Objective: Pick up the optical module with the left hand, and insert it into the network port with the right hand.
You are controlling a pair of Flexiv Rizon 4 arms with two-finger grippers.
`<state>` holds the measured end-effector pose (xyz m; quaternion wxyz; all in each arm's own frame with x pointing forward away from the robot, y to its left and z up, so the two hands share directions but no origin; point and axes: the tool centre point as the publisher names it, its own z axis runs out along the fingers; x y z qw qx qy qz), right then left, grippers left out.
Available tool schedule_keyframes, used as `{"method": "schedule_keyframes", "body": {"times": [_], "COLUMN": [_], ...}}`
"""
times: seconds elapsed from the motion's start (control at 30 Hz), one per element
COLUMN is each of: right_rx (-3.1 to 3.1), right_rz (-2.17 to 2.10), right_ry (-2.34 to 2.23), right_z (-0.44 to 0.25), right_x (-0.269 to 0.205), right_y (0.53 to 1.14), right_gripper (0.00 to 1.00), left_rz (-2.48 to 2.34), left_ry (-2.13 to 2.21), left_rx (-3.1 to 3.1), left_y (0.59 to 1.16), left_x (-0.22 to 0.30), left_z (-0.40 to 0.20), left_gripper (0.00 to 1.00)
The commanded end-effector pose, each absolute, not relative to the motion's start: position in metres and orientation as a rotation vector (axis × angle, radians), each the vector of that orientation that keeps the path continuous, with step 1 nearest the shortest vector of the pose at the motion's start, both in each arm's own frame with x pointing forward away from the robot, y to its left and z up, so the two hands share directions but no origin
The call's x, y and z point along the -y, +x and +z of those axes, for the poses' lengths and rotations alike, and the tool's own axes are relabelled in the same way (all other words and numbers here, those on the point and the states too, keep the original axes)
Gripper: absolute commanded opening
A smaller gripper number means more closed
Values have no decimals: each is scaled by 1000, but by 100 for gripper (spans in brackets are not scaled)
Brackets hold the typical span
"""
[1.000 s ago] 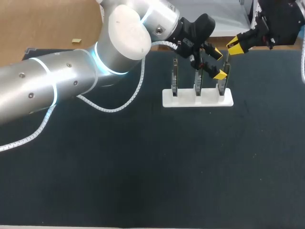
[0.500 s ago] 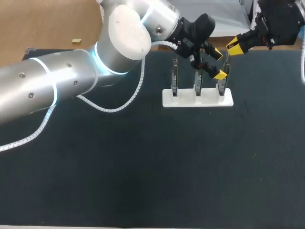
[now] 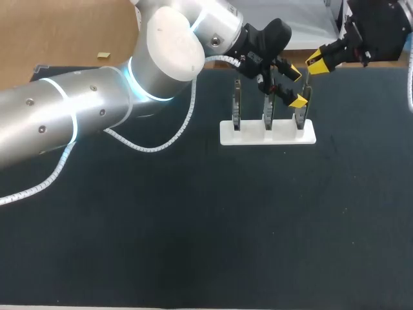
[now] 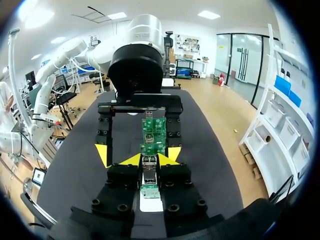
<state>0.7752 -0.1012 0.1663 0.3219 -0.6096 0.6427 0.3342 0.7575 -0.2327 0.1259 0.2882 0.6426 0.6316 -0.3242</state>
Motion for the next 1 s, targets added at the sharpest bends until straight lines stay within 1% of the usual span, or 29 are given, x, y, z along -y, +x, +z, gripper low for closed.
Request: {"method": "schedule_keyframes", "body": {"times": [0.03,0.6,1.0], "right_rx": [-1686,-1700,-1669], "right_rz": [866,862,838], "right_ry": [-1599,-1602,-1594], "right_z": [165,160,171], "right_x": [101,101,102], "right_y": [773,775,776], "right_gripper": [0,0,0], "left_rz": [-866,-866,-866], "left_ry": [1720,1720,1720], "left_rx": [-1691,-1691,-1691], "left_y": [759,759,759], "left_x": [234,234,234], "left_z": [126,126,126], "left_gripper": [100,100,100]}}
